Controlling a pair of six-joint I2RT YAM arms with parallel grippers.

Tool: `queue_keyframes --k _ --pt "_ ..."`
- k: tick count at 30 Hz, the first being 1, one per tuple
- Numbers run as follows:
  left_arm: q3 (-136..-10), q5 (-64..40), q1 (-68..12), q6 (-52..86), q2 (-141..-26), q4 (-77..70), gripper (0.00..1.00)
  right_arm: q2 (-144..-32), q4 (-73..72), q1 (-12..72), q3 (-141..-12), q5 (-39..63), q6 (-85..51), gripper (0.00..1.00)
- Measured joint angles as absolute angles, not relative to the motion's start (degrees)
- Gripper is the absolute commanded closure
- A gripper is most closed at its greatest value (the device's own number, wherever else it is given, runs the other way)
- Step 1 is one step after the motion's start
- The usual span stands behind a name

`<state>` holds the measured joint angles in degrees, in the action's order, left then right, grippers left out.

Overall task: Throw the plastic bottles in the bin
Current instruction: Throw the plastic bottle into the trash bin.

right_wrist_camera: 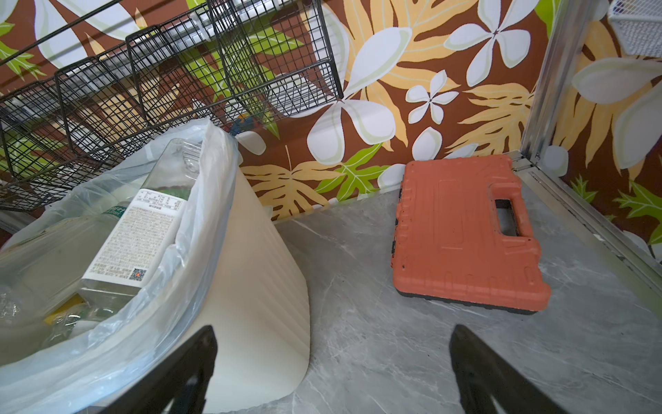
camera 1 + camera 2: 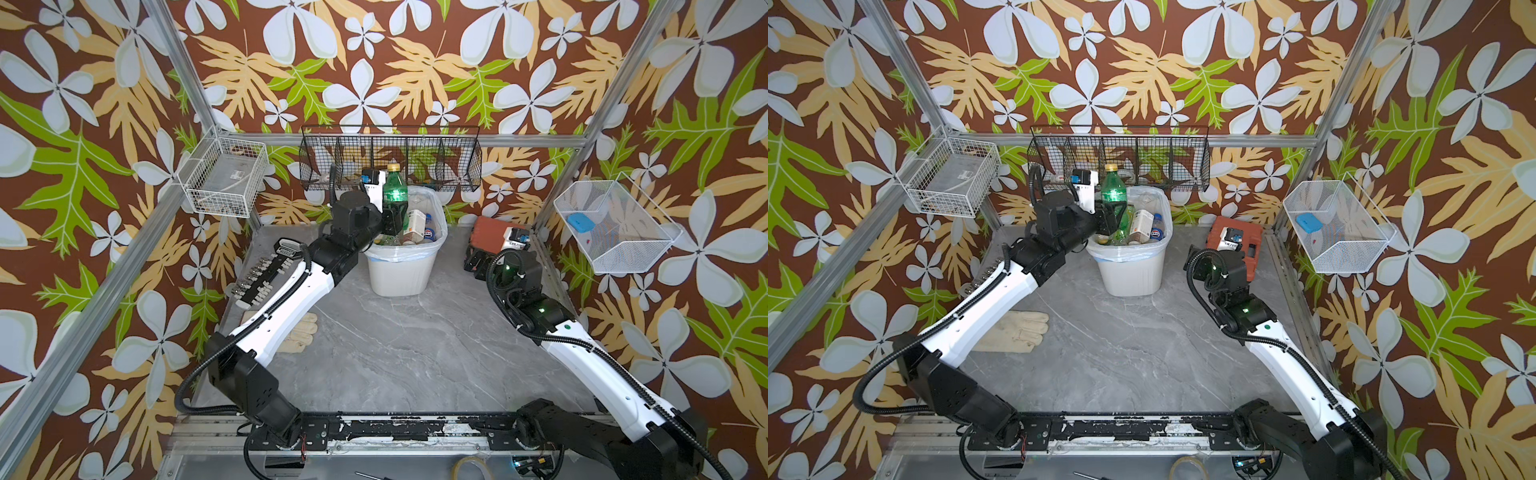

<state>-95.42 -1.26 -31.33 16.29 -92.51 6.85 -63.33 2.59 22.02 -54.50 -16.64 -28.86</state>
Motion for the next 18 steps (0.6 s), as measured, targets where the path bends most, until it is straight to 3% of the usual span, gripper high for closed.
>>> queue_keyframes --k 6,7,10,18 --pt "-99.15 -3.11 -30.41 16.01 -97.06 10.68 0.42 -62.52 2.72 21.87 -54.57 -16.95 -28.21 0.0" --pt "-99.44 -3.36 -30.41 16.01 -97.43 10.9 0.36 -62.43 2.74 21.87 -54.57 -16.95 -28.12 0.01" --pt "-100.27 -3.95 -30.06 16.01 -98.61 12.12 0.02 -62.0 2.76 21.87 -54.57 -16.93 -28.01 0.01" --pt "-103.2 -1.39 -29.39 16.45 -97.49 14.68 0.0 -61.93 2.87 21.87 -54.87 -16.93 -27.35 0.0"
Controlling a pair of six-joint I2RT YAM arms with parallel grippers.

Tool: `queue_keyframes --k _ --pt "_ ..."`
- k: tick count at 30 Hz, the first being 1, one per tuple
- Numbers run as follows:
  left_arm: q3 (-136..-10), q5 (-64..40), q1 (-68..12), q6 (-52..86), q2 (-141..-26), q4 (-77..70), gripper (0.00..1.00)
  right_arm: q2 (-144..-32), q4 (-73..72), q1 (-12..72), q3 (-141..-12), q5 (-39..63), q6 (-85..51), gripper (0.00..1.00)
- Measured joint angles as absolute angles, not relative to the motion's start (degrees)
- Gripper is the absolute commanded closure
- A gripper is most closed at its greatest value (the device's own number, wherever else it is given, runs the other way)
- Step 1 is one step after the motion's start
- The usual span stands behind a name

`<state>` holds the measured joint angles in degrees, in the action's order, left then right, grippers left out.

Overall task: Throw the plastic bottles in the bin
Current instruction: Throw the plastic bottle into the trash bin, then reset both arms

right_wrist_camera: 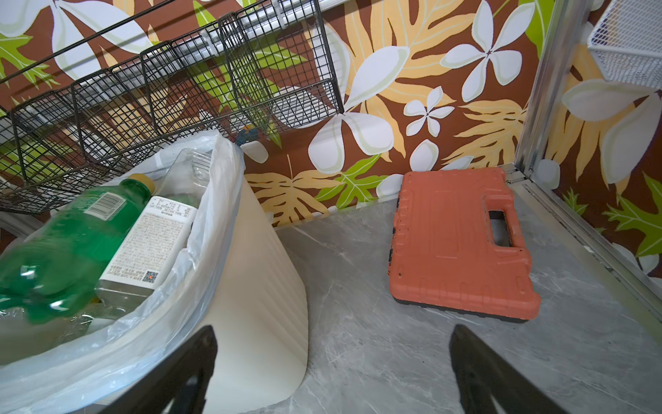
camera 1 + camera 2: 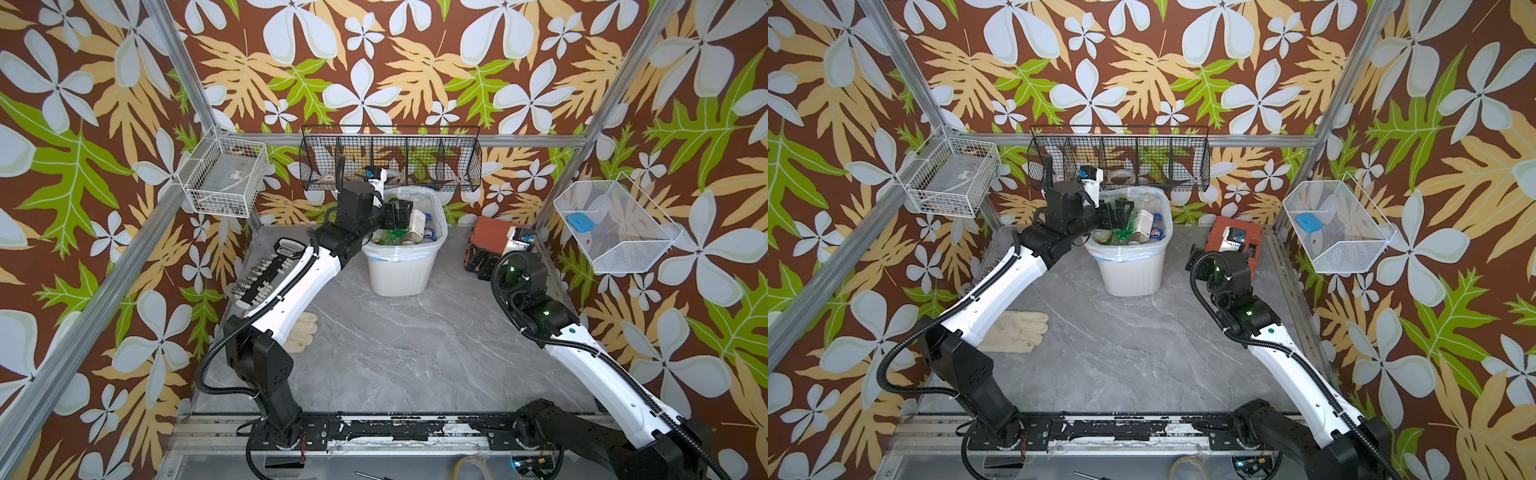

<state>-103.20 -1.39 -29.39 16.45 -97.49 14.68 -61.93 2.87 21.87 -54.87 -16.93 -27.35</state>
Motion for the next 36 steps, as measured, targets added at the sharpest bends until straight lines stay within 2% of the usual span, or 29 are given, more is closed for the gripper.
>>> queue_keyframes --k 3,6,11,14,19,23,28,32,36 --pt "-99.39 0.36 -29.39 16.45 -92.07 11.86 0.0 -61.73 2.87 21.87 -54.94 -16.97 -26.92 0.0" --pt "-87.22 3.16 -29.39 16.23 -82.08 3.38 0.0 -61.73 2.87 21.87 -54.94 -16.99 -26.72 0.0" --pt "-51.7 10.87 -29.41 15.33 -60.53 -17.52 0.0 -62.06 2.76 21.76 -54.22 -17.15 -26.15 0.01" --pt "-34.37 17.47 -29.36 15.35 -48.84 -21.45 0.0 -62.06 2.79 21.65 -53.56 -17.58 -25.23 0.0" --pt "-23.94 28.12 -29.34 14.48 -33.87 -22.46 0.0 -61.98 2.74 21.5 -52.1 -18.76 -23.53 0.01" --pt "-17.17 36.71 -29.34 12.67 -28.34 -23.53 0.0 -61.32 1.1 21.5 -47.79 -23.73 -20.99 0.0" --pt "-7.46 46.59 -29.3 11.35 -24.97 -24.14 0.0 -55.72 -4.69 21.45 -32.95 -33.52 -15.99 0.0" --pt "-2.13 50.72 -29.08 8.54 -25.93 -27.53 0.0 -51.64 -12.97 21.43 -21.69 -39.03 -11.75 0.0" --pt "-0.36 49.78 -25.93 7.01 -29.93 -32.82 0.0 -52.82 -21.41 21.02 -15.27 -42.72 -8.32 0.0"
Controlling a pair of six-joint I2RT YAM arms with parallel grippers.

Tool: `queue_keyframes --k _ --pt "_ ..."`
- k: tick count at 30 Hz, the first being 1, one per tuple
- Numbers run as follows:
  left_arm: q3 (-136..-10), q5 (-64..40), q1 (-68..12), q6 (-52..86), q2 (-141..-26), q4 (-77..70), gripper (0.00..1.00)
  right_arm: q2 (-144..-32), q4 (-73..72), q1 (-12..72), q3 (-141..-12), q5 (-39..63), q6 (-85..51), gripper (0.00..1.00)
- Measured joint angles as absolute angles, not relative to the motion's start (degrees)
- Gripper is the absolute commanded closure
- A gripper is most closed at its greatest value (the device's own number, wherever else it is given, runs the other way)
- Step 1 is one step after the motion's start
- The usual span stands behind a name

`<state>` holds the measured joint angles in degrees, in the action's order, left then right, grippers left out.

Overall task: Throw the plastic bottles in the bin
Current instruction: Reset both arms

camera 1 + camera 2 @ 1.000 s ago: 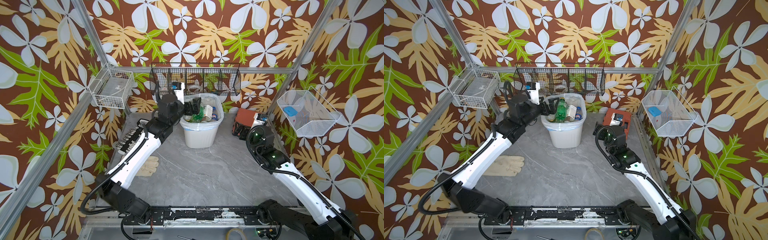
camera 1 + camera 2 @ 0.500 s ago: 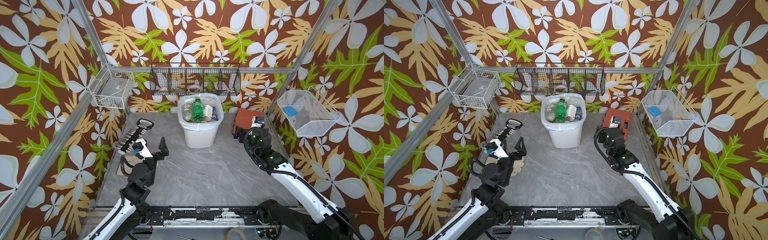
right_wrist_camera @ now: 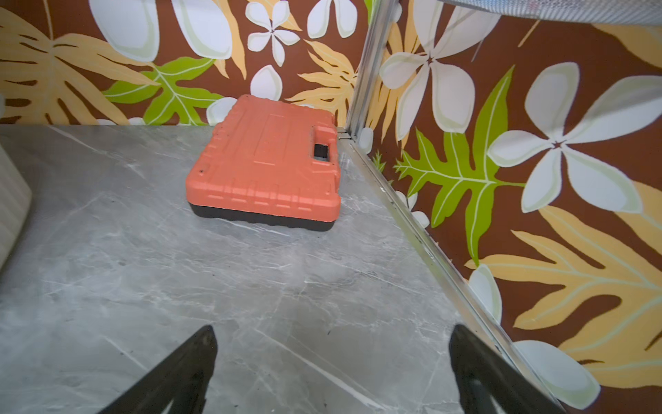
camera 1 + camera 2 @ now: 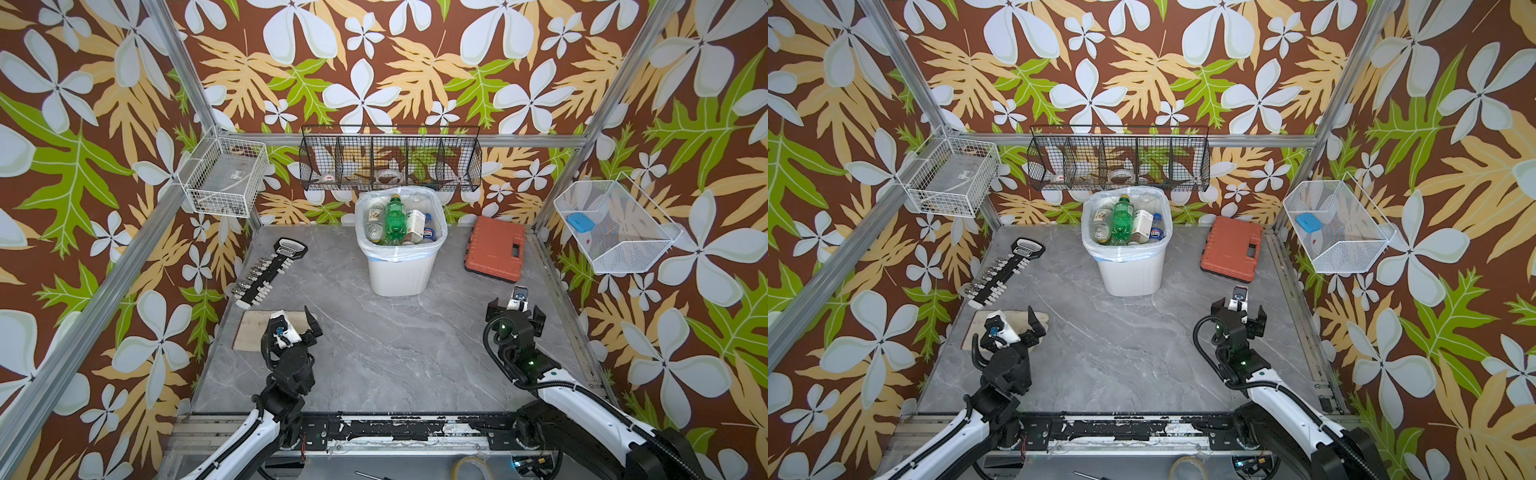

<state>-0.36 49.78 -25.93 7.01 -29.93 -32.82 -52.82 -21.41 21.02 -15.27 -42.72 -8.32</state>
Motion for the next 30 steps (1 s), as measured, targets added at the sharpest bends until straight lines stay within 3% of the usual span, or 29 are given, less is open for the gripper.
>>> queue_keyframes --k 6,15,20,30 --pt "-0.36 41.54 -17.72 7.25 -43.75 -43.09 0.0 -59.59 -38.52 13.39 -7.35 -39.18 -4.16 0.0" --pt "-9.3 30.65 -12.23 2.52 -74.61 -62.41 0.0 -83.05 -69.76 8.93 -5.93 -27.51 1.15 0.01" --pt "-9.21 24.16 -5.93 4.16 -77.47 -66.32 0.0 -85.58 -74.81 6.39 -7.2 -21.69 1.5 0.0" --pt "-8.21 19.22 -5.41 5.63 -78.35 -69.73 0.0 -86.37 -76.93 5.78 -7.62 -18.55 1.48 0.0"
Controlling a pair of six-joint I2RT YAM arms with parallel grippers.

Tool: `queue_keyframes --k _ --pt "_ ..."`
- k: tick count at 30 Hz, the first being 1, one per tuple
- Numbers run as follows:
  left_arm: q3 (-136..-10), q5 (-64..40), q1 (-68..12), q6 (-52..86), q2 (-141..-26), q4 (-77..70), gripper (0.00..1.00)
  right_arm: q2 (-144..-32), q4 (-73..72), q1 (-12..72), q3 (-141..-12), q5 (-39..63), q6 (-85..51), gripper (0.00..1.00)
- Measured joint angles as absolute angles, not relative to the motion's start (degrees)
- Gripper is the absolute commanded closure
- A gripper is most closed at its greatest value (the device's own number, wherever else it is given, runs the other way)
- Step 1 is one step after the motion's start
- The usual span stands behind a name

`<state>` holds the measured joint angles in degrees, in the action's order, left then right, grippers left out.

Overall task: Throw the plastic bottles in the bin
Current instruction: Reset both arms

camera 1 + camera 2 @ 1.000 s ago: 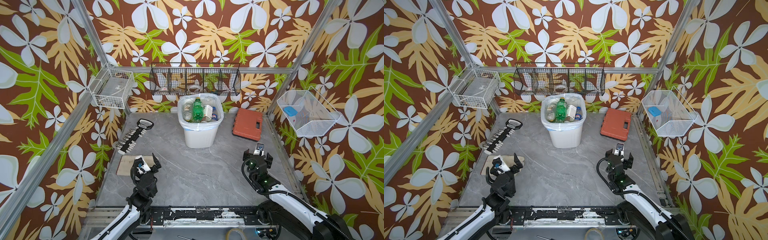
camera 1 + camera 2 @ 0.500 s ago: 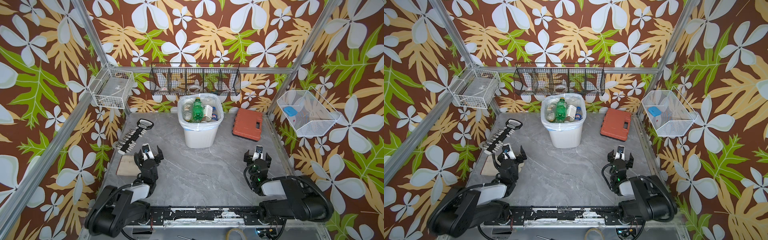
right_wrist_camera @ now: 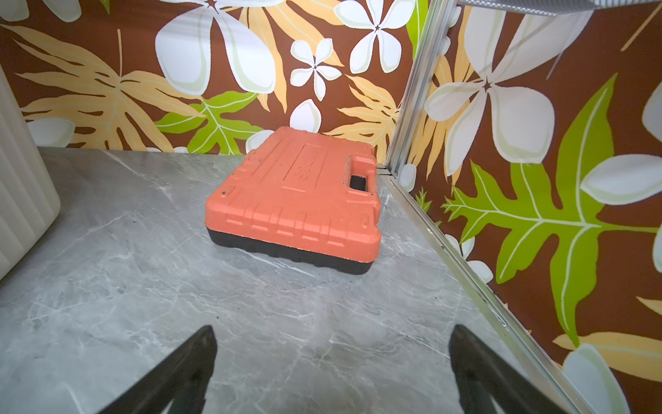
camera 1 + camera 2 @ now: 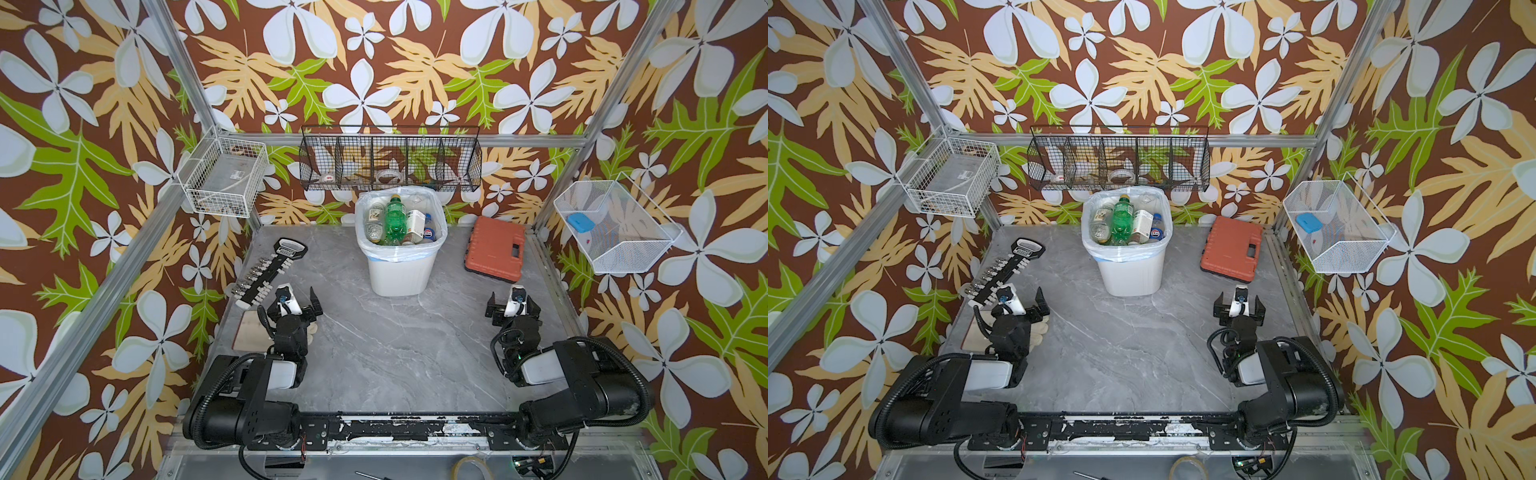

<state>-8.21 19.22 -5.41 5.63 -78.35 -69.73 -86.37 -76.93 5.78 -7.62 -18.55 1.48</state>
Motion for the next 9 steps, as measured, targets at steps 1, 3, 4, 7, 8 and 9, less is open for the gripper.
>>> queue_keyframes --k 1,3,4,7,8,9 --pt "-8.23 19.09 -5.41 5.58 -78.35 -69.71 0.0 -86.37 -76.93 5.78 -7.68 -18.63 1.48 0.0" --pt "-8.45 17.91 -5.41 5.21 -78.43 -69.69 0.0 -86.37 -76.93 5.8 -7.94 -18.87 1.45 0.0" --pt "-8.64 17.28 -5.41 4.97 -78.48 -69.69 0.0 -86.37 -76.93 5.8 -8.08 -19.14 1.41 0.01" --pt "-8.82 16.36 -5.41 4.62 -78.52 -69.65 0.0 -86.37 -76.93 5.8 -8.12 -19.53 1.28 0.0" --pt "-8.88 16.25 -5.39 4.62 -78.52 -69.65 0.0 -86.37 -76.93 5.8 -8.12 -19.53 1.28 0.0" --pt "-8.93 16.25 -5.37 4.62 -78.52 -69.67 0.0 -86.37 -76.93 5.8 -8.12 -19.51 1.28 0.01"
